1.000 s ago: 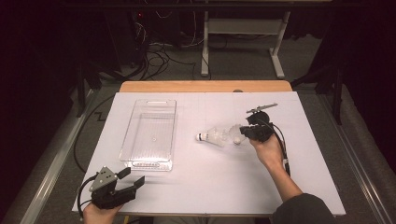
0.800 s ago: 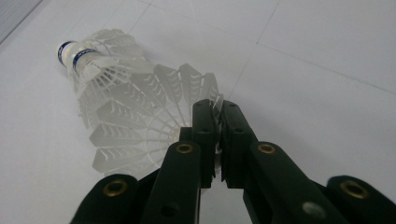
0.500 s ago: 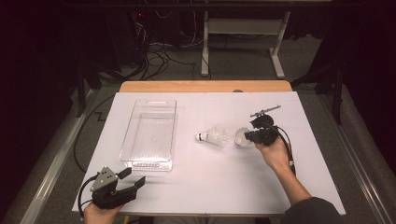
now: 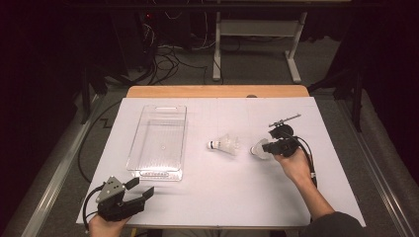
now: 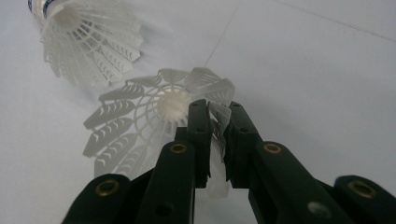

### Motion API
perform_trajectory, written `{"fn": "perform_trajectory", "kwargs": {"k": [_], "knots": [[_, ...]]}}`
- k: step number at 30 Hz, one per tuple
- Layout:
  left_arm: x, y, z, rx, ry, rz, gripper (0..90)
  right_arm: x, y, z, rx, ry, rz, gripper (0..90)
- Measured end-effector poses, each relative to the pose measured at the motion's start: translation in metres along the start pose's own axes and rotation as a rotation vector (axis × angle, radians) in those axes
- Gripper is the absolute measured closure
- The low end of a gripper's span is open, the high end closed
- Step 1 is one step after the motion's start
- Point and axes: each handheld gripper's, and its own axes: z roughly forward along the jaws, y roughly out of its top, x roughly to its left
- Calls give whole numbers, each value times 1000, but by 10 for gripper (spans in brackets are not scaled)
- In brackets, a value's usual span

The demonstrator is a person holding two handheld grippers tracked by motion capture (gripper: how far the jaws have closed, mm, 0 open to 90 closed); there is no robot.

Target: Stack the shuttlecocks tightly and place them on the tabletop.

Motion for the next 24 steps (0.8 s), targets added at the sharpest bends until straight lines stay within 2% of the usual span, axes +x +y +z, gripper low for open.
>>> {"fn": "perform_trajectory", "kwargs": {"k": [11, 17, 24], "knots": [[0, 0, 0, 2, 0, 0, 352, -6, -6, 2, 12, 18, 11, 899], [0, 0, 0, 3, -1, 3, 352, -7, -7, 3, 7, 7, 3, 900], [0, 0, 0, 4, -3, 3, 352, -5, -7, 0, -9, 51, -7, 900]]}}
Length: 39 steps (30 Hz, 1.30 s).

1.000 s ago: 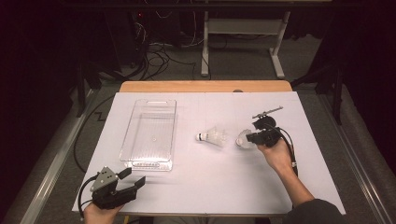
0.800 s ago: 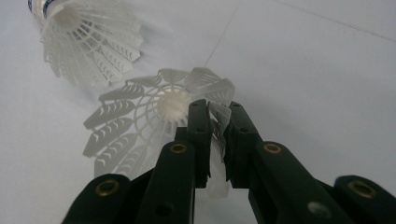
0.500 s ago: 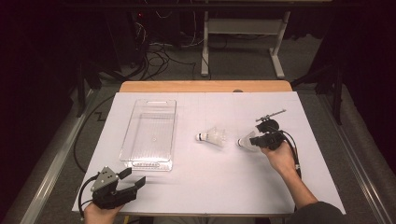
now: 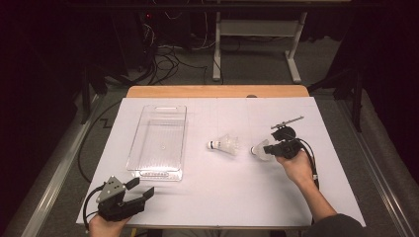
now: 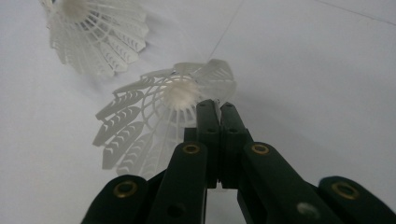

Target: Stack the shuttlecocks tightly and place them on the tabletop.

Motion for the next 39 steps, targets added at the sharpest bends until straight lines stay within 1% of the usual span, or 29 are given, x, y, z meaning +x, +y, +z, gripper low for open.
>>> {"fn": "perform_trajectory", "kwargs": {"k": [6, 14, 18, 28, 35, 39], "knots": [[0, 0, 1, 3, -1, 2, 352, 2, 1, -1, -10, 25, -1, 900], [0, 0, 1, 5, -1, 2, 351, 5, 3, 0, -29, 64, -19, 900], [0, 0, 1, 5, 0, 2, 351, 7, 5, 1, -38, 88, -30, 900], [0, 0, 2, 9, 2, 4, 351, 11, 9, 6, -55, 144, -33, 900], [0, 0, 2, 10, 2, 2, 351, 16, 17, 9, -58, 154, -56, 900], [0, 0, 2, 9, 2, 3, 351, 19, 21, 12, -54, 155, -58, 900]]}}
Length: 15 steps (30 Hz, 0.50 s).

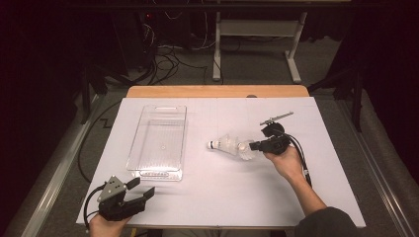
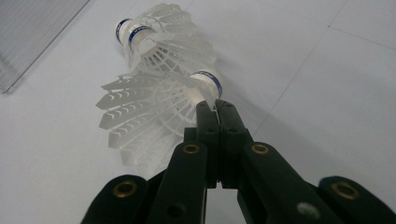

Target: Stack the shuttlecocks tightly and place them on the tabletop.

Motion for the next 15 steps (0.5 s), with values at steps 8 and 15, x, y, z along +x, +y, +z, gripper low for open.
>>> {"fn": "perform_trajectory", "kwargs": {"k": [8, 15], "knots": [[0, 0, 0, 1, -1, -1, 351, 3, 4, 7, -1, 14, -15, 900], [0, 0, 0, 1, 1, 3, 351, 1, 5, 13, -4, 24, -19, 900]]}}
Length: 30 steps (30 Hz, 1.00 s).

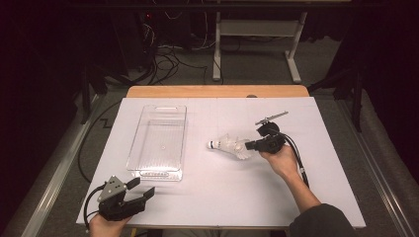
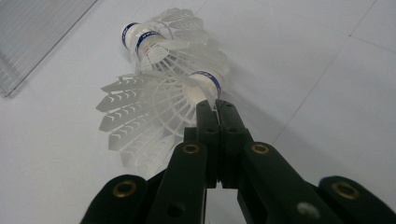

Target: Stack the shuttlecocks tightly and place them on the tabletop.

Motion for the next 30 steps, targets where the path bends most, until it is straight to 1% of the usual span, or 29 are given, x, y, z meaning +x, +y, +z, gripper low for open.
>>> {"fn": "perform_trajectory", "kwargs": {"k": [4, 7, 9, 10, 13, 18, 21, 24, 26, 30], "knots": [[0, 0, 0, 0, 0, 0, 351, -3, 0, 3, 2, -5, 6, 900], [0, 0, 0, 1, 0, 1, 351, -4, -1, 4, -2, -20, 4, 886], [0, 0, 0, 1, -1, 1, 351, -4, -1, 5, 3, -38, -1, 829], [0, 0, 0, 1, -1, 1, 351, -4, -1, 7, 10, -57, -3, 798], [0, 0, 0, 1, 0, 2, 351, -5, -1, 10, 22, -87, 2, 761], [0, 0, 0, 2, 0, 1, 351, -7, -1, 13, 30, -126, -5, 735], [0, 0, 0, 2, -1, 3, 351, -6, -1, 16, 37, -151, -11, 701], [0, 0, 0, 3, 0, 3, 351, -5, -1, 19, 54, -190, -20, 651], [0, 0, 0, 4, 0, 4, 351, -6, -1, 20, 56, -200, -25, 647], [0, 0, 0, 4, -1, 4, 351, -7, 0, 21, 46, -211, -16, 648]]}}
